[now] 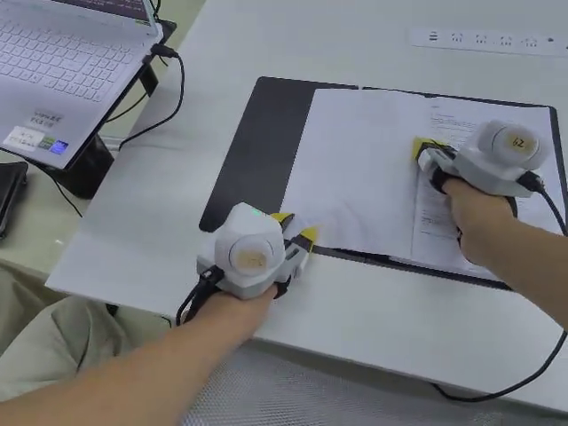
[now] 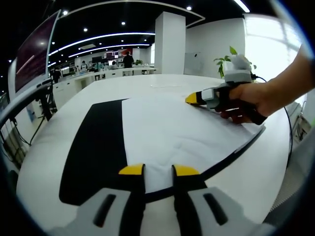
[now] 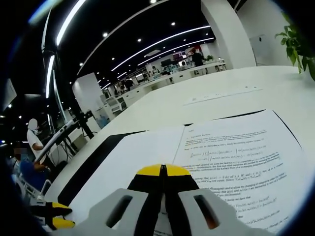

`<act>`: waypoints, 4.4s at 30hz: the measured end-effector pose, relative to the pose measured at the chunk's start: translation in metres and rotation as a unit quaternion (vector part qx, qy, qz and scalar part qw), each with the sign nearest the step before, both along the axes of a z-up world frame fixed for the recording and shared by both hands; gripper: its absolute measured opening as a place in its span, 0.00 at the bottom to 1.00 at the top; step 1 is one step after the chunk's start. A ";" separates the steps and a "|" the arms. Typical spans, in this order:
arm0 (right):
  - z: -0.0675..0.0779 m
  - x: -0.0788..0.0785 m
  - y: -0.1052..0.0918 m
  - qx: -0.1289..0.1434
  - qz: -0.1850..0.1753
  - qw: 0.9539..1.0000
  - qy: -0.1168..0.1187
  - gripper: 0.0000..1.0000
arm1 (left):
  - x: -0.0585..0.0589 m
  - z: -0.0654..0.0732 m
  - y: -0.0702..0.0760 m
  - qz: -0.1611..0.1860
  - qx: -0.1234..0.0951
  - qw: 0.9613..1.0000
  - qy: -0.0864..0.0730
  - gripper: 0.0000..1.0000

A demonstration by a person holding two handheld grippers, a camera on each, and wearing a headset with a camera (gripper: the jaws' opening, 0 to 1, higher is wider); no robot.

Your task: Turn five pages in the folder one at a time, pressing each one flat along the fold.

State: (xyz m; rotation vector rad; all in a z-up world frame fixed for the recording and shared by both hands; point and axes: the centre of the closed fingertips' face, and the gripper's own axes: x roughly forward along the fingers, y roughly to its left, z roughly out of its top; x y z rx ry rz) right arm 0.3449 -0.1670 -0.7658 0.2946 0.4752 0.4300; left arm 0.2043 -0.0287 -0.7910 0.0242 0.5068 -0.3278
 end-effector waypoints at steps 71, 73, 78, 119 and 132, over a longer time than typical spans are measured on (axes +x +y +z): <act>0.017 -0.202 -0.001 0.035 0.079 0.983 0.165 0.00 | -0.003 0.004 -0.001 0.002 0.008 1.000 0.020 0.20; 0.029 -0.204 -0.001 0.052 0.069 0.983 0.164 0.00 | -0.001 0.003 0.002 0.015 0.001 0.999 0.032 0.18; 0.057 -0.206 -0.003 0.101 0.040 0.982 0.152 0.00 | 0.002 0.006 0.005 0.057 -0.073 0.992 0.091 0.13; 0.106 -0.200 -0.157 -0.066 -0.115 0.988 0.073 0.72 | -0.068 0.141 0.020 0.076 -0.068 0.993 0.055 0.99; 0.111 -0.193 -0.173 -0.102 -0.098 0.990 0.030 1.00 | -0.071 0.145 0.044 0.098 -0.053 0.993 0.048 0.99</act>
